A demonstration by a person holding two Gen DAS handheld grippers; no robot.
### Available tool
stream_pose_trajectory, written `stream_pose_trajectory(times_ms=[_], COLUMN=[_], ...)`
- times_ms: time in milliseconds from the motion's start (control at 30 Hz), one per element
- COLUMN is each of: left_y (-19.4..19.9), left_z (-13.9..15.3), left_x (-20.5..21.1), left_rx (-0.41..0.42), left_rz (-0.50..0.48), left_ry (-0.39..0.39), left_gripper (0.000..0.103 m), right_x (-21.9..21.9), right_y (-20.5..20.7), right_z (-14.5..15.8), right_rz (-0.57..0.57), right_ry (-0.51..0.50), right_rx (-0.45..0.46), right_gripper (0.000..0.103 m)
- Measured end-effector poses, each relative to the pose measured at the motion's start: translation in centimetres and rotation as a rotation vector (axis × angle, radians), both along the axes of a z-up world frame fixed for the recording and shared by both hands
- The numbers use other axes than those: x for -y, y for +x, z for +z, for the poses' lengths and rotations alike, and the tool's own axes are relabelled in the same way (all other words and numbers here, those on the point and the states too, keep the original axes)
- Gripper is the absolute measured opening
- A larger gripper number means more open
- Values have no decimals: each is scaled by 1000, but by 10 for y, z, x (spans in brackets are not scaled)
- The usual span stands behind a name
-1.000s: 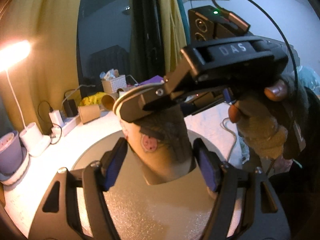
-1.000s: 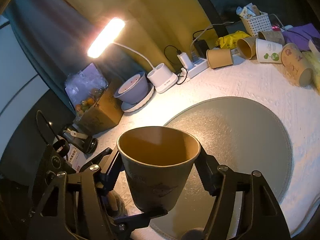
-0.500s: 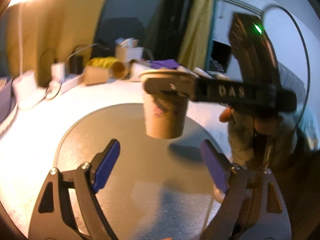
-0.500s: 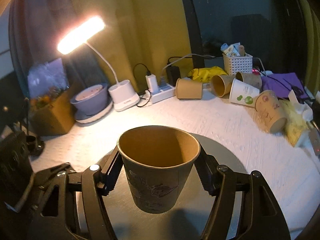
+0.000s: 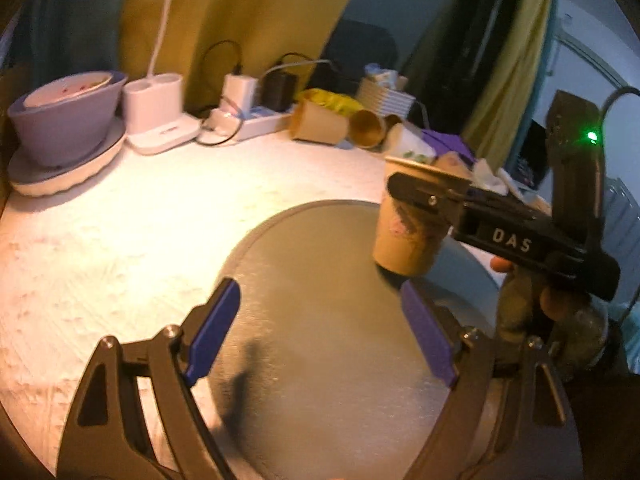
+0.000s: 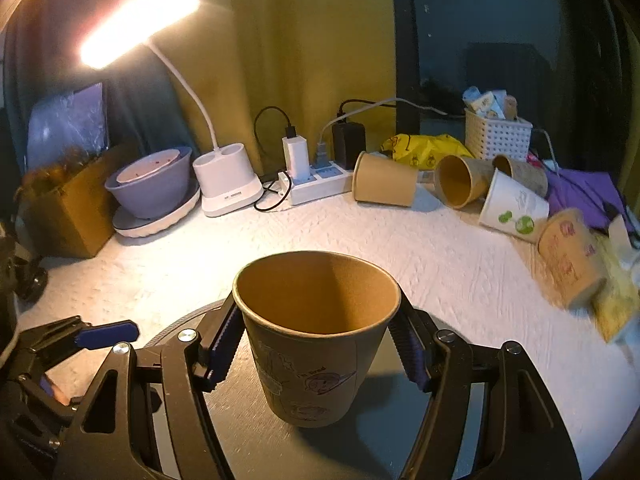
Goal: Flip cup upright
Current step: 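Turn the cup rim-up with the right tool while the left tool releases, then lower the upright cup onto the grey mat and open the right tool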
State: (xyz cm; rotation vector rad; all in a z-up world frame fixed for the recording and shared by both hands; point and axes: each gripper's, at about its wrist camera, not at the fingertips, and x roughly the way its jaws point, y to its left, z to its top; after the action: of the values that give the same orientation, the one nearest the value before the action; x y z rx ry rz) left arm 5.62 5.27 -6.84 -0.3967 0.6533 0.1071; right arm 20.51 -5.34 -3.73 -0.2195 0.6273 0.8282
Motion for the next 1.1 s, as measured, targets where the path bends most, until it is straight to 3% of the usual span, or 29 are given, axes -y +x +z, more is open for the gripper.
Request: stream_pose_trajectory(times_ms=[200,567,1100], left_y=[7,5,-7], left_z=[-8,-5,18], left_x=[-13,-9,27], left_rx=[-38,-29,91], left_rz=[33,31,-24], left_ry=[-42,-22,178], left_gripper=[84,84,84], right_x=[-8,5,44], right_y=[-2,-15,-54], right_z=[-6,-4,4], right_rz=[12,-23,-68], right_ry=[-25,-70,-98], right_rx=[17,36,51], right_gripper=[70,76,77])
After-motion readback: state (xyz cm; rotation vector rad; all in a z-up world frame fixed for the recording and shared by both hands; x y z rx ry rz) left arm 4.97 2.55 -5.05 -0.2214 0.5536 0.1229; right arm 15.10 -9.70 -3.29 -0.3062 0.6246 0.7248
